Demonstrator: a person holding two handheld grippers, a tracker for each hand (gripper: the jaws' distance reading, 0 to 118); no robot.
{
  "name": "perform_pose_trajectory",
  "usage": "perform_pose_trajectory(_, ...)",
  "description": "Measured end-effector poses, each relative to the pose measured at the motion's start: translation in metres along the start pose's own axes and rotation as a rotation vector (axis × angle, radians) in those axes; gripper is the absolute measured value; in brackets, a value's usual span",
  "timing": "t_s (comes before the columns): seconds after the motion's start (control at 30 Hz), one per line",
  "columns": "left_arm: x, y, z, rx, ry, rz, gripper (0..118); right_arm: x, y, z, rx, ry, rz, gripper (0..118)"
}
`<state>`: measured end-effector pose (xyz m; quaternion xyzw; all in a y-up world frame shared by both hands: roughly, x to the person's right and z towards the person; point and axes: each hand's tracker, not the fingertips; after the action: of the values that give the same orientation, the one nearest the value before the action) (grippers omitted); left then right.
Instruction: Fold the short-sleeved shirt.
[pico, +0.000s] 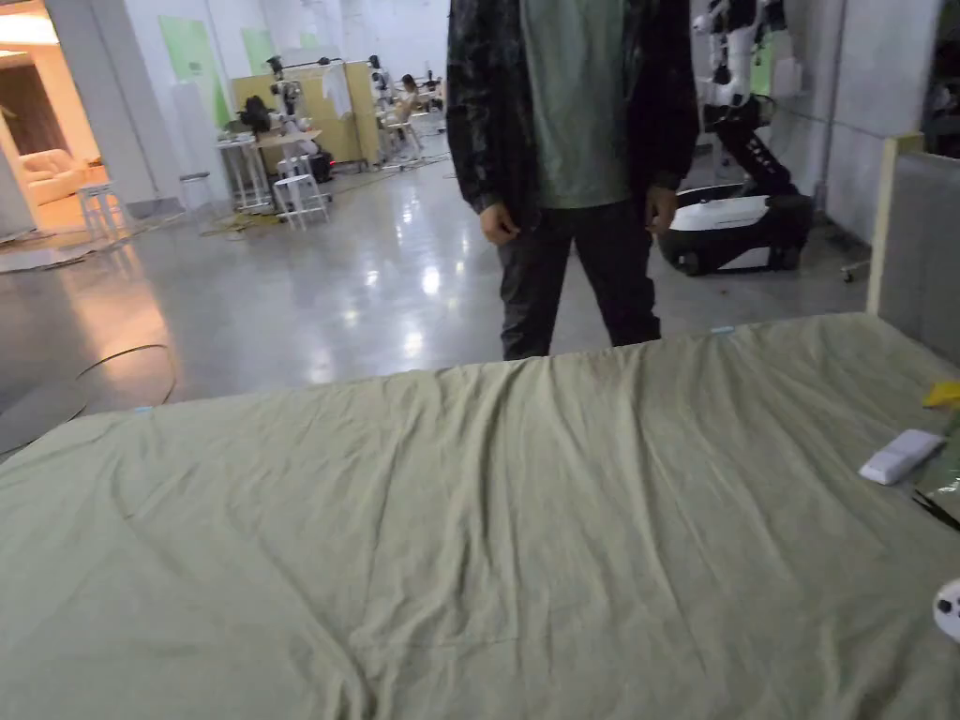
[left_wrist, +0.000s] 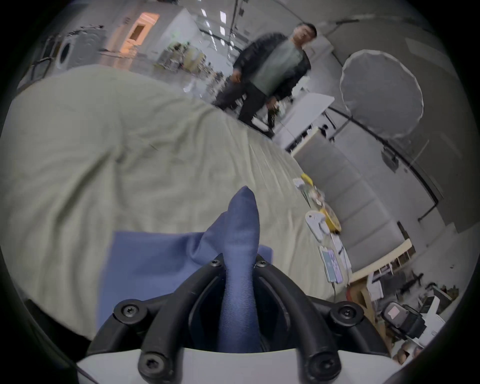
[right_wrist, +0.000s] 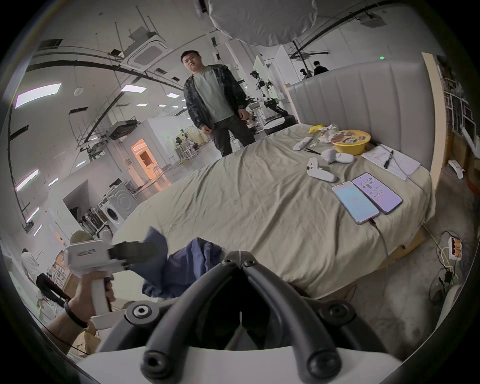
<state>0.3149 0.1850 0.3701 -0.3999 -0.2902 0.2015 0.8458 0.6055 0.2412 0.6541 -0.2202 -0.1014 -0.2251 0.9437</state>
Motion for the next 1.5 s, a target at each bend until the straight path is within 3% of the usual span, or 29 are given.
perform_pose_trajectory(0.1, 0.021, -0.018, -0.047, -0.085, 0.033, -0.109, 18, 0.008, -0.007, 0.014, -0.005, -0.054, 0.011, 0)
perform_pose_trajectory(0.13, 0.024, -0.024, -0.061, -0.124, 0.052, -0.158, 30, 0.011, -0.009, 0.018, -0.005, -0.066, 0.006, 0)
perform_pose_trajectory(0.17, 0.027, -0.027, -0.067, -0.159, 0.046, -0.179, 51, 0.014, -0.012, 0.021, -0.008, -0.072, -0.002, 0)
perform_pose_trajectory(0.2, 0.029, -0.027, -0.063, -0.162, 0.002, -0.178, 62, 0.017, -0.014, 0.024, -0.015, -0.074, -0.011, 0)
perform_pose_trajectory(0.33, 0.035, -0.005, 0.004, 0.012, -0.159, -0.109, 64, 0.027, -0.022, 0.026, -0.016, -0.087, -0.029, 0)
perform_pose_trajectory(0.4, 0.031, 0.005, 0.025, 0.078, -0.163, -0.057, 62, 0.026, -0.021, 0.026, -0.008, -0.072, -0.008, 0)
perform_pose_trajectory(0.43, 0.028, 0.008, 0.027, 0.079, -0.161, -0.034, 52, 0.023, -0.018, 0.025, -0.005, -0.074, -0.005, 0)
perform_pose_trajectory(0.47, 0.024, 0.009, 0.022, 0.060, -0.170, -0.035, 20, 0.023, -0.017, 0.025, 0.003, -0.072, -0.006, 0)
perform_pose_trajectory(0.5, 0.021, 0.007, 0.012, 0.022, -0.196, -0.041, 6, 0.022, -0.016, 0.024, 0.015, -0.068, -0.019, 0)
perform_pose_trajectory(0.6, 0.013, -0.013, -0.041, -0.118, -0.146, -0.053, 6, 0.025, -0.018, 0.022, 0.026, -0.052, -0.081, 0)
perform_pose_trajectory(0.7, 0.005, -0.038, -0.091, -0.260, -0.102, -0.043, 3, 0.023, -0.019, 0.022, 0.016, -0.046, -0.093, 0)
perform_pose_trajectory(0.83, 0.012, -0.044, -0.115, -0.242, -0.058, -0.135, 1, 0.016, -0.021, 0.009, -0.048, -0.041, -0.058, 0)
perform_pose_trajectory(0.9, 0.022, -0.038, -0.114, -0.259, -0.042, -0.150, 1, 0.007, -0.024, -0.003, -0.068, 0.034, -0.009, 0)
perform_pose_trajectory(0.97, 0.025, -0.029, -0.099, -0.247, -0.059, -0.138, 1, -0.005, -0.024, -0.023, -0.105, 0.077, 0.022, 0)
perform_pose_trajectory(1.1, 0.021, 0.007, -0.011, -0.031, -0.275, -0.062, 1, -0.037, -0.016, -0.088, -0.225, 0.158, 0.063, 0)
perform_pose_trajectory(1.27, -0.036, 0.026, 0.063, 0.037, -0.181, -0.049, 1, -0.082, -0.013, -0.190, -0.345, 0.294, 0.145, 0)
perform_pose_trajectory(1.33, -0.068, 0.026, 0.080, 0.056, -0.128, 0.027, 3, -0.095, -0.015, -0.227, -0.417, 0.213, 0.202, 0)
perform_pose_trajectory(1.4, -0.096, 0.023, 0.089, 0.081, -0.098, 0.100, 30, -0.095, -0.023, -0.259, -0.539, 0.113, 0.213, 0)
perform_pose_trajectory(1.43, -0.110, 0.022, 0.094, 0.090, -0.100, 0.148, 54, -0.092, -0.031, -0.273, -0.629, 0.032, 0.235, 0)
perform_pose_trajectory(1.47, -0.121, 0.021, 0.095, 0.080, -0.136, 0.188, 83, -0.088, -0.040, -0.281, -0.661, 0.046, 0.250, 0)
perform_pose_trajectory(1.5, -0.133, 0.019, 0.095, 0.062, -0.185, 0.229, 98, -0.082, -0.044, -0.284, -0.611, 0.099, 0.239, 0)
